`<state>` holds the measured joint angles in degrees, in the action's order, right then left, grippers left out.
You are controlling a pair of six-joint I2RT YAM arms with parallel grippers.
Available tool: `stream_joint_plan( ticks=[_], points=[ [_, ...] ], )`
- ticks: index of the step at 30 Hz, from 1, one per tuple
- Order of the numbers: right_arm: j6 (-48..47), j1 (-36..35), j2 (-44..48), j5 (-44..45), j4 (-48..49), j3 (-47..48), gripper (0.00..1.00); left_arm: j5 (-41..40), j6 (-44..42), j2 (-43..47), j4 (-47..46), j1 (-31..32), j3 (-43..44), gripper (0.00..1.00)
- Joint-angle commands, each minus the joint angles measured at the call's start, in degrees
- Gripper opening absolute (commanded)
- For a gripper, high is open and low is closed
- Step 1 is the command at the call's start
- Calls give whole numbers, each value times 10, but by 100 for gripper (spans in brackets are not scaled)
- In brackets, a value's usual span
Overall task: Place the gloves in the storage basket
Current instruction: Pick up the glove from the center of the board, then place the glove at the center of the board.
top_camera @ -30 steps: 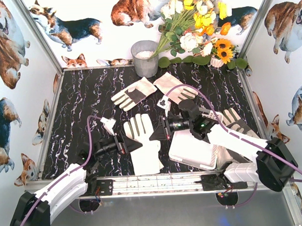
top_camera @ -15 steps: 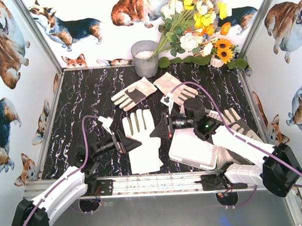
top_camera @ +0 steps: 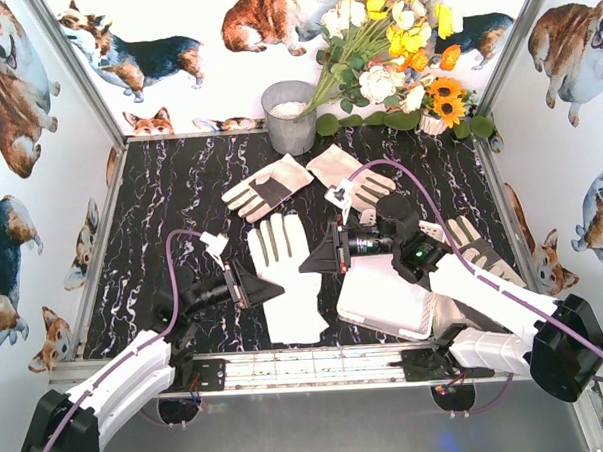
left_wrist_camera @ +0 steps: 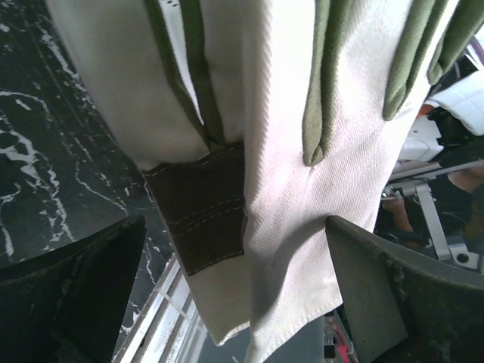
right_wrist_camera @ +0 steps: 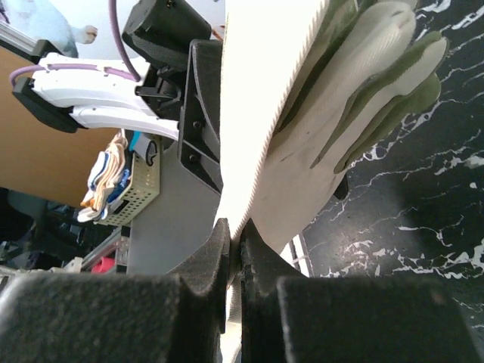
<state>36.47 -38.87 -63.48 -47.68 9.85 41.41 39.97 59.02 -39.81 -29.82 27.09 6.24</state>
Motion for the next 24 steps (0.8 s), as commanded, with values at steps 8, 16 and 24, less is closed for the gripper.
stream_joint_plan(
  ticks=[8,16,24],
  points=[
    [-2,2,-1,8,56,4,0,26,23,12,-67,2,16,100],
    [-40,3,-22,47,14,-1,0,-20,22,57,-33,3,3,84],
    [-61,4,-17,76,-24,3,0,-61,6,80,28,3,-2,61]
  ],
)
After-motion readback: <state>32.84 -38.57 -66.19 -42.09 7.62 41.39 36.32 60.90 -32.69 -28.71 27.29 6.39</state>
